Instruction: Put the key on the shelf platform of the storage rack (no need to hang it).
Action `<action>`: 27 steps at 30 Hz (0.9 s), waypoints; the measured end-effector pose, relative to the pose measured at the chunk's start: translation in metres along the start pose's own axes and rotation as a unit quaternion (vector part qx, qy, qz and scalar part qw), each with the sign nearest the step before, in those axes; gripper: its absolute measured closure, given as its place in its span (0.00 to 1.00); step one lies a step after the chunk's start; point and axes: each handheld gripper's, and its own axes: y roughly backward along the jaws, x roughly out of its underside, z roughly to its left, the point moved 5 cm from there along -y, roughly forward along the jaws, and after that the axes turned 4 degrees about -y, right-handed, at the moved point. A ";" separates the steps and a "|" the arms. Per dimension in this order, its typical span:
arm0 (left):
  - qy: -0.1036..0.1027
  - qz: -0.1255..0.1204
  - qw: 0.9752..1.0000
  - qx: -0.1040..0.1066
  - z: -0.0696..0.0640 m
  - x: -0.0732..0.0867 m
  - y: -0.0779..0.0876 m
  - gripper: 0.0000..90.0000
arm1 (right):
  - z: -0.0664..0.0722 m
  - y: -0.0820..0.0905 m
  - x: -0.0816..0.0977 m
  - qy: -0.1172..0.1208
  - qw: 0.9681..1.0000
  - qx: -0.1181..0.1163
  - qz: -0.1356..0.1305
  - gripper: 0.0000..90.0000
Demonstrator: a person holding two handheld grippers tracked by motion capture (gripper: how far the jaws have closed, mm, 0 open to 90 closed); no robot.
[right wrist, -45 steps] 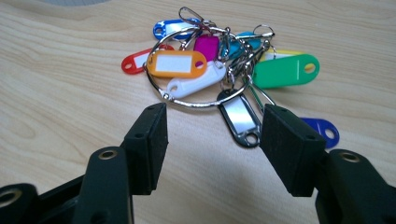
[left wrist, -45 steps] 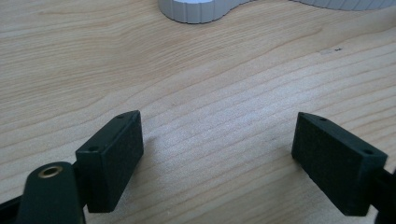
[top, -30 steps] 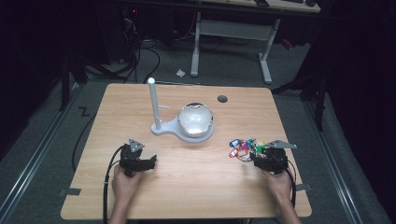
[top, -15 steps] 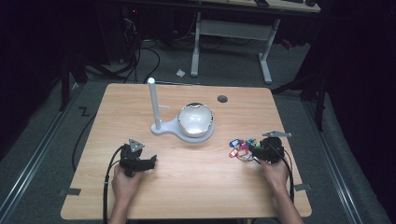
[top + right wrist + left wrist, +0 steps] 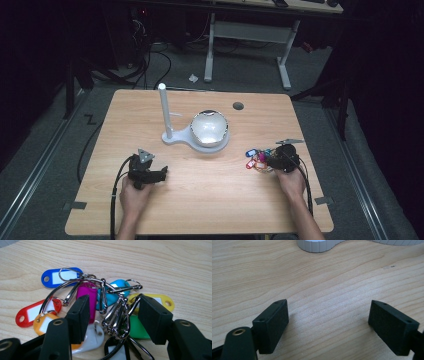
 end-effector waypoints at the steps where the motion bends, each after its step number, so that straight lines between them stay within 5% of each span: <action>1: 0.000 0.000 1.000 0.000 0.000 0.000 0.000 0.19 | -0.001 0.000 0.000 -0.001 1.000 -0.006 0.001 0.49; 6: 0.000 0.000 1.000 0.000 0.000 0.000 0.000 0.19 | -0.003 -0.001 -0.001 -0.023 0.999 -0.038 0.015 0.60; 11: 0.003 0.001 1.000 -0.001 0.000 0.000 0.000 0.19 | 0.000 0.001 -0.002 -0.016 0.998 -0.051 0.019 0.75; 27: 0.002 0.001 1.000 -0.001 0.000 0.000 0.000 0.19 | -0.003 0.005 0.002 -0.011 0.997 -0.077 0.001 0.79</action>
